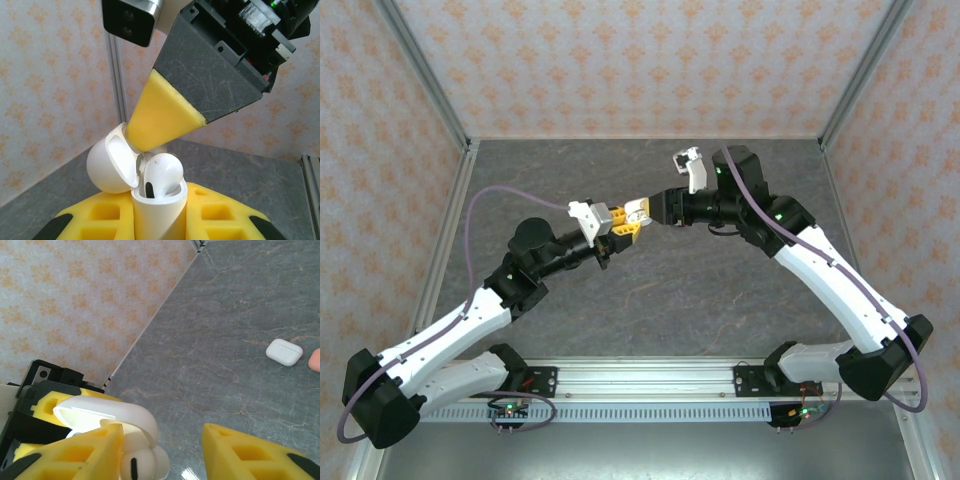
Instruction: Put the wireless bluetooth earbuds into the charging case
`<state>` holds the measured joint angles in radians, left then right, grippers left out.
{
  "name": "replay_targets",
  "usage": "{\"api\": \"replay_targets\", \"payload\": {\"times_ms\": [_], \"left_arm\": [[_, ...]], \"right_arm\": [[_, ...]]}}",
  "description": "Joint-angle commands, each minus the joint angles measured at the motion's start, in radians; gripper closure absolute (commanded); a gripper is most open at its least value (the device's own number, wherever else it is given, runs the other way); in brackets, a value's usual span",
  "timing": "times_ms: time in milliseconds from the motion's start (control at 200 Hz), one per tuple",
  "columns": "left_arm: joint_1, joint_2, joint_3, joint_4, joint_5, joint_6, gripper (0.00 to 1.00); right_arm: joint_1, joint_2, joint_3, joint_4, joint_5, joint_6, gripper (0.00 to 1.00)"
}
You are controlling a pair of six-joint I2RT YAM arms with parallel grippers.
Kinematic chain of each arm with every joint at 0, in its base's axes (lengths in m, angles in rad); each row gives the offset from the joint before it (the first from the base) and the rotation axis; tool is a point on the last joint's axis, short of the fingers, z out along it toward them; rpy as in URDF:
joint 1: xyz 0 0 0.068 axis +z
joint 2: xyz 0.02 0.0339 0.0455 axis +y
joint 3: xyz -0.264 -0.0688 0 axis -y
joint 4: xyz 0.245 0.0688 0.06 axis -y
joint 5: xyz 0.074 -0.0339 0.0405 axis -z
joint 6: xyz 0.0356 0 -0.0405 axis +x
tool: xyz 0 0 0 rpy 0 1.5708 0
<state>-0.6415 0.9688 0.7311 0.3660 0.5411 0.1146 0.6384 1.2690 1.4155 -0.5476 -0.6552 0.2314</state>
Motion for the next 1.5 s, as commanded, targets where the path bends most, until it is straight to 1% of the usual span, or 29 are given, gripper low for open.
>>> {"api": "replay_targets", "payload": {"times_ms": [0, 195, 320, 535, 671, 901, 1056, 1176, 1281, 1496], "left_arm": [[-0.006, -0.008, 0.013, 0.012, -0.012, 0.017, 1.0], [-0.006, -0.001, 0.013, 0.007, -0.017, 0.017, 1.0], [-0.006, 0.005, 0.013, 0.004, -0.027, 0.014, 1.0], [-0.006, 0.01, 0.015, 0.004, -0.036, 0.008, 1.0], [-0.006, 0.013, 0.015, 0.001, -0.038, 0.005, 1.0], [-0.006, 0.01, 0.015, -0.002, -0.04, 0.004, 1.0], [-0.006, 0.01, 0.015, -0.003, -0.042, 0.003, 1.0], [-0.006, 0.01, 0.016, -0.004, -0.044, 0.002, 1.0], [-0.006, 0.01, 0.019, -0.007, -0.045, 0.002, 1.0], [-0.006, 0.002, 0.013, -0.019, -0.042, 0.002, 1.0]], "right_arm": [[0.006, -0.008, 0.043, -0.017, -0.007, -0.018, 0.56], [0.006, -0.019, 0.04, -0.023, -0.003, -0.017, 0.51], [0.007, -0.028, 0.038, -0.028, -0.011, -0.016, 0.5], [0.01, -0.037, 0.026, -0.029, -0.034, -0.009, 0.55], [0.015, -0.032, 0.022, -0.029, -0.04, -0.009, 0.6], [0.017, -0.022, 0.02, -0.041, -0.029, -0.01, 0.62], [0.018, -0.016, 0.025, -0.052, -0.027, -0.019, 0.66], [0.021, -0.009, 0.029, -0.07, -0.017, -0.032, 0.71], [0.023, -0.004, 0.039, -0.086, -0.013, -0.046, 0.78], [0.023, -0.01, 0.088, -0.181, 0.047, -0.142, 0.87]]}}
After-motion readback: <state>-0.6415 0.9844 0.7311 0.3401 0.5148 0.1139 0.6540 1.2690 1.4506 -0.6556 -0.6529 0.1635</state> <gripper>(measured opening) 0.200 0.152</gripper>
